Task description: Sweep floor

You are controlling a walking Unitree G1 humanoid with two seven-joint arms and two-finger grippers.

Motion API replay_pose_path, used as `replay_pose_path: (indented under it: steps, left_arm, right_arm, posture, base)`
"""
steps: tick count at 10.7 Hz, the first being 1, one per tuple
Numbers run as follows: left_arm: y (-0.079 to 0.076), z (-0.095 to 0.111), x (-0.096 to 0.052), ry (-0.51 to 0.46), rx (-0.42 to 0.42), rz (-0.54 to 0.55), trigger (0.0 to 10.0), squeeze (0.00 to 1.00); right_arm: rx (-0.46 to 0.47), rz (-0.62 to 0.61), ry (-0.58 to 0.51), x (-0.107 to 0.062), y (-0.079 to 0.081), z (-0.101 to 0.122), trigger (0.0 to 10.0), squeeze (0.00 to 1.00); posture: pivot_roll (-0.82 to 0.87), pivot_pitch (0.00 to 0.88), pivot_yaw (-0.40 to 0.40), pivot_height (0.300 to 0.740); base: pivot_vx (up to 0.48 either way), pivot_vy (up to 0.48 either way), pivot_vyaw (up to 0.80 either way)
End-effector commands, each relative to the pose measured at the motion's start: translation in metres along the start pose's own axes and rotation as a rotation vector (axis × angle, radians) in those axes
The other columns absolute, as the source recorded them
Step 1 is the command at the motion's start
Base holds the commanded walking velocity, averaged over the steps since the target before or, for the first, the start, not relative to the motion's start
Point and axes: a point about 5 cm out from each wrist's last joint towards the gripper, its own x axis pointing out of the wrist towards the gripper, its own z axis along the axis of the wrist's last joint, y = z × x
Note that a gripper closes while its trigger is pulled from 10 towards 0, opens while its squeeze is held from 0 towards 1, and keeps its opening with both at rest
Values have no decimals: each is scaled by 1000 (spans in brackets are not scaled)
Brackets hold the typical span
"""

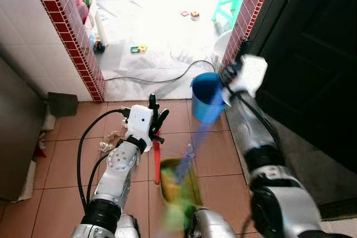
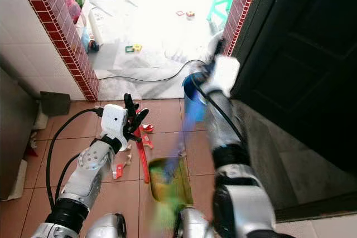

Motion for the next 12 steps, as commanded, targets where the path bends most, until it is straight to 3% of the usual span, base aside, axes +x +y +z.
replay_pose_path:
  steps: [1, 2, 3, 4, 5, 8, 9, 10, 11, 12]
  left_arm:
    - [-9, -19, -3, 105, -29, -44, 10000, 0]
    - [-9, -19, -3, 105, -24, -43, 10000, 0]
    - [-8, -19, -3, 105, -23, -38, 10000, 0]
    - [-6, -18, -2, 102, -27, -15, 10000, 0]
    - [-3, -18, -3, 102, -18, 5, 10000, 0]
    - [7, -8, -9, 69, 23, 30, 10000, 0]
    - [11, -2, -13, 54, 39, 61, 10000, 0]
    - [16, 4, -19, 27, 23, 107, 10000, 0]
    - [18, 7, -21, 13, 11, 128, 10000, 0]
    - [26, 16, -28, -15, -37, 184, 10000, 0]
  right_arm:
    - [95, 44, -74, 5, 11, 21, 10000, 0]
    - [40, 112, -129, 6, 21, 36, 10000, 0]
    - [-97, 177, -198, 5, 27, 49, 10000, 0]
    - [-211, 200, -247, 3, 27, 57, 10000, 0]
    - [-226, 203, -262, 2, 22, 60, 10000, 0]
    - [-406, 261, -377, -17, 13, 81, 10000, 0]
    - [-453, 255, -391, -23, 8, 81, 10000, 0]
    - [-573, 281, -382, -34, 2, 68, 10000, 0]
    - [-568, 277, -355, -37, -1, 59, 10000, 0]
    - [-550, 211, -241, -46, -13, 31, 10000, 0]
  posture:
    - [-103, 137, -48, 740]
    - [-103, 137, -48, 740]
    - [-107, 134, -48, 740]
    - [-108, 131, -48, 740]
    - [-108, 128, -48, 740]
    - [-108, 111, -40, 740]
    - [-104, 97, -40, 740]
    - [-98, 85, -40, 740]
    - [-93, 75, -41, 740]
    - [-77, 66, -38, 740]
  base:
    - [0, 0, 0]
    - [0, 0, 0]
    - [0, 0, 0]
    - [0, 0, 0]
    - [0, 0, 0]
    - [0, 0, 0]
    - [0, 0, 0]
    - [0, 0, 0]
    - [0, 0, 0]
    - [0, 0, 0]
